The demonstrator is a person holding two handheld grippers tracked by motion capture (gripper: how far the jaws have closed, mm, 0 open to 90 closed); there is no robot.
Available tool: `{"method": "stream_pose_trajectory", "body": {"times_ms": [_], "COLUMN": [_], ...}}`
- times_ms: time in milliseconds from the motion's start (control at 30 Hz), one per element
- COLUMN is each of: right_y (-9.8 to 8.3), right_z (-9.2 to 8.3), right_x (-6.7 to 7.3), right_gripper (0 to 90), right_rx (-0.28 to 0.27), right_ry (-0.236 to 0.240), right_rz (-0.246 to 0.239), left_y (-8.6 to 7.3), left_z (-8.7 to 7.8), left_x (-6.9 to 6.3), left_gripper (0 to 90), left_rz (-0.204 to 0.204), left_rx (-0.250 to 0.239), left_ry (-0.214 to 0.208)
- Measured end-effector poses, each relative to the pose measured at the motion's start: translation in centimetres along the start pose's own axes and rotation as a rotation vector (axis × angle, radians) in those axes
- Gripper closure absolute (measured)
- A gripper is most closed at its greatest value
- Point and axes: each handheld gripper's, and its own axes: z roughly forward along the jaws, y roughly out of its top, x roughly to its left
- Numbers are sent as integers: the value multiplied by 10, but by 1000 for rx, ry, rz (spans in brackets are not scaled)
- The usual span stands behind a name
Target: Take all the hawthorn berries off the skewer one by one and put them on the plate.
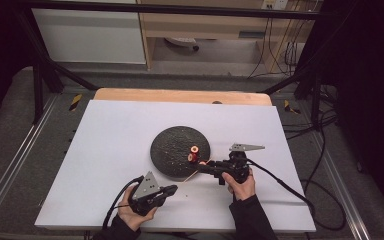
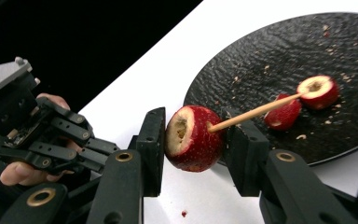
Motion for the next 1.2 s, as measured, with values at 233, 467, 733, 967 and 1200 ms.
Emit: {"method": "stream_pose_trajectory", "body": {"times_ms": [233,467,733,967,1200], "right_y": [2,4,6,10,14], "right_z": [-10,-17,-28,-47,-53], "right_x": [-5,-9,-13,-20,-22], "right_gripper": [623,623,625,626,625], "right_rx": [-24,-42,-80,-125,-138], "right_ry": [-8,-16,-52,-112,-159], "right_rz": [7,13,19,24,3], "left_y": [0,-1,-3,-6,-7], "left_z": [-1,-2,-3,-6,-14], "left_x": [-1,-1,0,1,9], "left_gripper": [882,882,882,882,882], "left_rz": [5,10,10,5,-17], "left_rx": [-2,-1,6,10,0], "left_ry": [-3,-9,-13,-16,0]}}
